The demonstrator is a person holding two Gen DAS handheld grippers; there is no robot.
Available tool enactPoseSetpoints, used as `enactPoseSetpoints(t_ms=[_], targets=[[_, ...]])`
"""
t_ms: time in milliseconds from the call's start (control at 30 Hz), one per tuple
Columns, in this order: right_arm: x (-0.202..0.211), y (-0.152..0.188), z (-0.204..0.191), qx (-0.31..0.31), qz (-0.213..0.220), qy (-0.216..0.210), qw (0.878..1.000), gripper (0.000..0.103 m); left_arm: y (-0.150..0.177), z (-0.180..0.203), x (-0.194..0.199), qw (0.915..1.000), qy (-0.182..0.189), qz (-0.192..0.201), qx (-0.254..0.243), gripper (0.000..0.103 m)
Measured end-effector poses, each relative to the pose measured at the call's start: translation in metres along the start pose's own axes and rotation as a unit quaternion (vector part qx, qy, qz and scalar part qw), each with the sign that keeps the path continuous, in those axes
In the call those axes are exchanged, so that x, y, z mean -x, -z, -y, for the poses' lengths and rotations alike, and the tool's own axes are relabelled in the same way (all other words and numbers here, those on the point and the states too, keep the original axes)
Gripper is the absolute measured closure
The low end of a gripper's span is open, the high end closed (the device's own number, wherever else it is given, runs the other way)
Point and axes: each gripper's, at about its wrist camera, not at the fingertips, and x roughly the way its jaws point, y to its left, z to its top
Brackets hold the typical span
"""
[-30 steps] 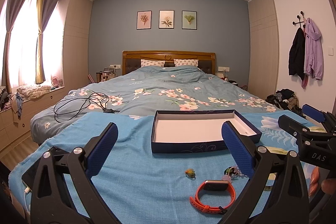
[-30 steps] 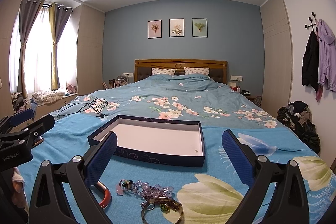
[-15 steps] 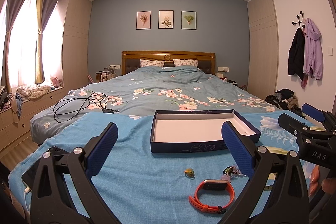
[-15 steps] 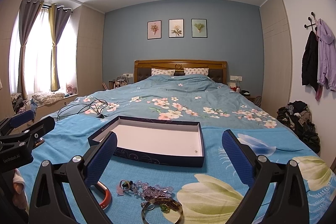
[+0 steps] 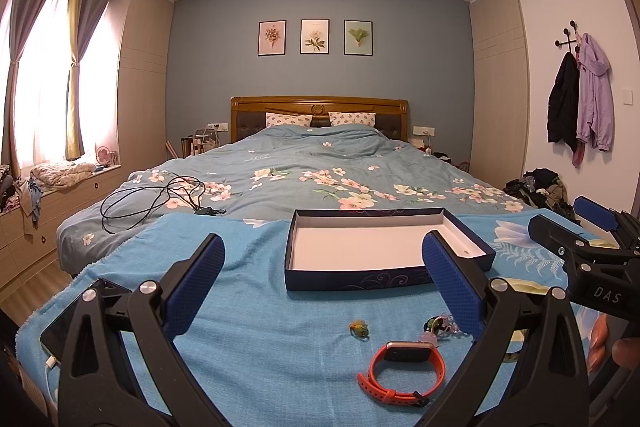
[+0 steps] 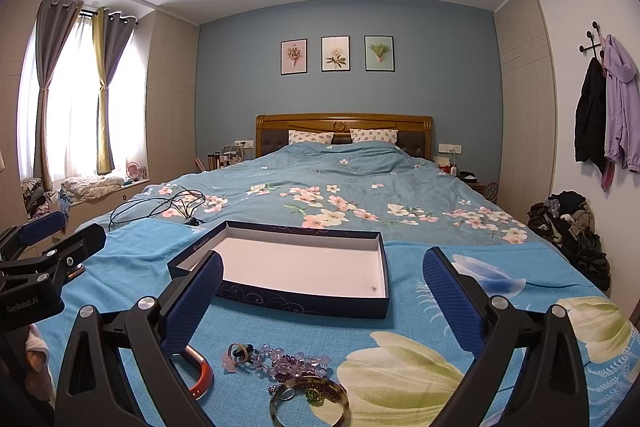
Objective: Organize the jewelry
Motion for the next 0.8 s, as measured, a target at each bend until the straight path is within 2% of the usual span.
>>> enactPoseSetpoints(t_ms=[800], targets=[[-0.0022,-0.0011,-0.0014,-0.001,-0.002,-0.002,1.000,0.006,0.0005,-0.0001,0.0003,1.0000,0.002,-0.001,-0.002,0.006]])
